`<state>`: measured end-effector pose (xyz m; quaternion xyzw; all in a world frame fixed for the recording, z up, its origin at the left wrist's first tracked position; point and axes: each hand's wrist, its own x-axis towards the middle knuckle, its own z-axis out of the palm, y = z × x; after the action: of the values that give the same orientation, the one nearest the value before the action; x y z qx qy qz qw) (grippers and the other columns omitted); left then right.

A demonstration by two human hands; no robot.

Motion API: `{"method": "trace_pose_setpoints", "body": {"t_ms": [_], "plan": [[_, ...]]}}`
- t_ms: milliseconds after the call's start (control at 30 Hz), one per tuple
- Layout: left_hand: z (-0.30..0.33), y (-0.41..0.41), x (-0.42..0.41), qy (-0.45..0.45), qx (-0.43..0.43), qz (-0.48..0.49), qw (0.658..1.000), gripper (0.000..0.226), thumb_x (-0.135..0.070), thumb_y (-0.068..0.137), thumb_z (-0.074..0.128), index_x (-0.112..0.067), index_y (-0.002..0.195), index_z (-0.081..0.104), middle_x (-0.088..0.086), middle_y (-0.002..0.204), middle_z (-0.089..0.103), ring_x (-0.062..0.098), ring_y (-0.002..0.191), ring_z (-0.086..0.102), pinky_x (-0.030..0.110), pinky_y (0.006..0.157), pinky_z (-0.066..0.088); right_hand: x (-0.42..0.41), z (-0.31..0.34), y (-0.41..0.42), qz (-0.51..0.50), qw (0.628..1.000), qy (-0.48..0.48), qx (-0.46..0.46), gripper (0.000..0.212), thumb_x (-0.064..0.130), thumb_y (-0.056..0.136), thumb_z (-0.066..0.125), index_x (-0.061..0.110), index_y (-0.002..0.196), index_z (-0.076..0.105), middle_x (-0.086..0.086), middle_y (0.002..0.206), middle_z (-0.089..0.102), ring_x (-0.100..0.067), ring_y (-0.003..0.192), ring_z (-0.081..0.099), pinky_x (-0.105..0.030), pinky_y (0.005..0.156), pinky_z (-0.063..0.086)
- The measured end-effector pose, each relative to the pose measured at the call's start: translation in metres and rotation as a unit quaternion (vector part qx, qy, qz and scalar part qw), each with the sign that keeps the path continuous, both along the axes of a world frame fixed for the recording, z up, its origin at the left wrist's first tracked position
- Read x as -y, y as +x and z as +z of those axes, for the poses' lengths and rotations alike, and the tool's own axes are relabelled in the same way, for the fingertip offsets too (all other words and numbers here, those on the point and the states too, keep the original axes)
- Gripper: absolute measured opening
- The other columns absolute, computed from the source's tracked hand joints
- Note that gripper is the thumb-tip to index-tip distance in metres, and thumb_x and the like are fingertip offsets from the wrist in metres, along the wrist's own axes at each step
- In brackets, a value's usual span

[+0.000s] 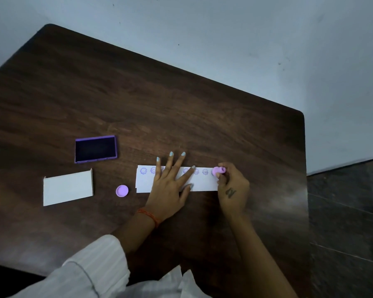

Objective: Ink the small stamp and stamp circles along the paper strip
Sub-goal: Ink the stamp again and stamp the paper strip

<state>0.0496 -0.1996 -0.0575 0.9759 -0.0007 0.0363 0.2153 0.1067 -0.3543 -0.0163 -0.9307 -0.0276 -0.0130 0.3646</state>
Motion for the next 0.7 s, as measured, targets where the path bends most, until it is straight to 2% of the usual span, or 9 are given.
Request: {"method": "trace_pose_setpoints", "body": {"t_ms": [300,567,700], "plan": [[0.003,0.000,0.000,-0.003,-0.004,-0.003,1.000,0.052,-0.037,0.092,0.046,-0.032,0.141,0.031,0.008,0.156,0.014,0.031,0.144,0.000,0.052,0.113,-0.008,-0.005,0.002,-0.002,0.040,0.990,-0.131,0.020,0.020,0.006,0.087,0.059,0.004,0.105,0.067,-0.014,0.100,0.072,-0.029,0.095,0.064,-0.033,0.079,0.050],[0.003,0.000,0.000,0.000,-0.005,-0.003,1.000,0.052,-0.037,0.092,0.046,-0.032,0.141,0.029,0.009,0.156,0.013,0.031,0.144,0.001,0.052,0.113,-0.008,-0.005,0.003,0.003,0.102,0.970,-0.219,-0.019,0.035,0.007,0.087,0.059,0.003,0.122,0.057,-0.017,0.120,0.064,-0.030,0.113,0.056,-0.036,0.096,0.047],[0.002,0.000,0.001,-0.002,0.000,0.000,1.000,0.053,-0.035,0.090,0.049,-0.031,0.140,0.032,0.010,0.156,0.016,0.032,0.144,0.004,0.053,0.113,-0.005,-0.004,0.007,0.007,0.133,0.962,-0.237,-0.040,0.037,0.006,0.088,0.055,0.003,0.125,0.053,-0.018,0.124,0.060,-0.030,0.116,0.052,-0.037,0.100,0.044]]}}
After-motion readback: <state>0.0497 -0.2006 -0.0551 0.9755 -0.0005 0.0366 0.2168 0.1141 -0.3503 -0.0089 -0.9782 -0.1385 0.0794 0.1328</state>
